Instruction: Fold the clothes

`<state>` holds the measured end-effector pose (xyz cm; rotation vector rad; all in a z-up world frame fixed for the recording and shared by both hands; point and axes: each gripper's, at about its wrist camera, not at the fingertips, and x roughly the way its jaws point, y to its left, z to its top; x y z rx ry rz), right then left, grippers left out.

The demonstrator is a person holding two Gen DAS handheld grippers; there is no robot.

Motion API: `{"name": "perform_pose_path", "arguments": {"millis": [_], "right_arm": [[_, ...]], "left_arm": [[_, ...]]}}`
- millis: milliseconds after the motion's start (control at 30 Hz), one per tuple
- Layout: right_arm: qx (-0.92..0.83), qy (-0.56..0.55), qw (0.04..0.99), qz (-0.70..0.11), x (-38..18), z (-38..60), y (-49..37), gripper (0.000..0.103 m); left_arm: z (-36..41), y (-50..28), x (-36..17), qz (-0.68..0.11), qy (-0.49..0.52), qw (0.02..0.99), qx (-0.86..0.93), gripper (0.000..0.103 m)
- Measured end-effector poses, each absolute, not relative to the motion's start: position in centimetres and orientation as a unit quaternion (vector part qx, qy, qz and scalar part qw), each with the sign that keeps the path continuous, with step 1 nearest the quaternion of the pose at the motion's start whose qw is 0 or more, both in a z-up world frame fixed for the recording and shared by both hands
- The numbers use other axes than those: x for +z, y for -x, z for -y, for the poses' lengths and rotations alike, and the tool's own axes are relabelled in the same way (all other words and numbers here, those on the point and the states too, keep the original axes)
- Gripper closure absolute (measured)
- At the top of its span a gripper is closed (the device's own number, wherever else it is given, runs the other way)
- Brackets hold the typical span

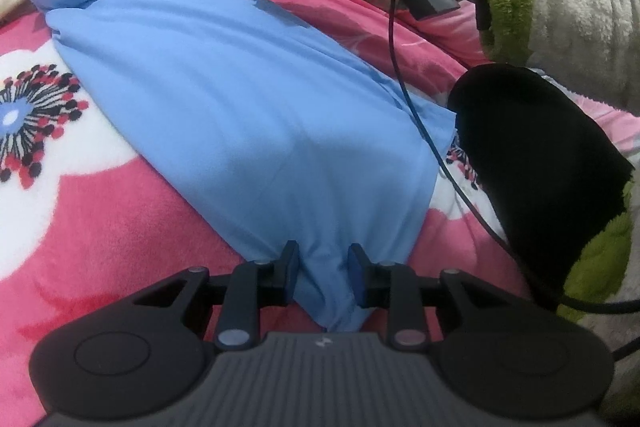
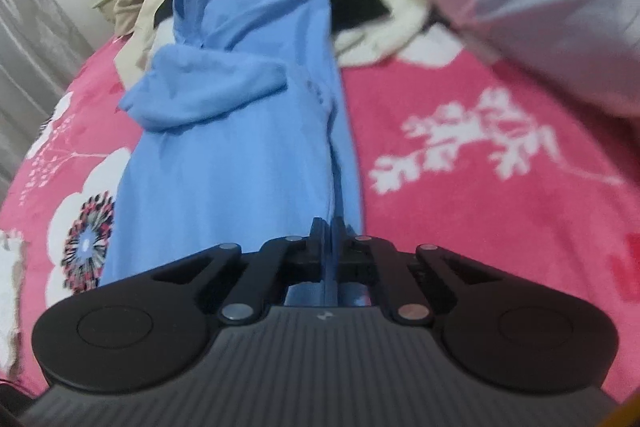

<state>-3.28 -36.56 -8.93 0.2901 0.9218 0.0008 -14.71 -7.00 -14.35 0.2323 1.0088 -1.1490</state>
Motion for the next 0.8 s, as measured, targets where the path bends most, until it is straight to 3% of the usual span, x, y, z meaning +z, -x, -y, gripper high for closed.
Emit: {"name": "perform_pose_path", "arguments": {"millis": [300, 467, 567, 667, 800], "right_arm": [[-0.043, -0.067, 0.898, -0.432, -10.4, 36.7, 2.7, 0.102], [-0.095, 0.023, 0.899, -0.427, -9.7, 36.1, 3.4, 0.097], [-0.077, -0.021, 0.901, -0.427, -7.2, 37.4, 5.4, 0.092], [0.036, -0.100, 0.881, -0.461, -5.8, 36.7, 7.8, 0.093], [0.056, -0.066, 0.829, -0.552, -8.9, 35.2, 9.8, 0.098]], "left_arm": [[7.0, 15.0, -14.5, -0.454, -0.113, 0.715, -0.520, 0.075], [6.9, 14.9, -14.4, -0.452, -0.115, 0.713, -0.523, 0.075], [6.8, 15.0, -14.4, -0.449, -0.115, 0.714, -0.525, 0.075], [6.7, 15.1, -14.5, -0.444, -0.113, 0.717, -0.524, 0.075], [6.4, 15.3, -14.4, -0.441, -0.112, 0.721, -0.523, 0.075]]}}
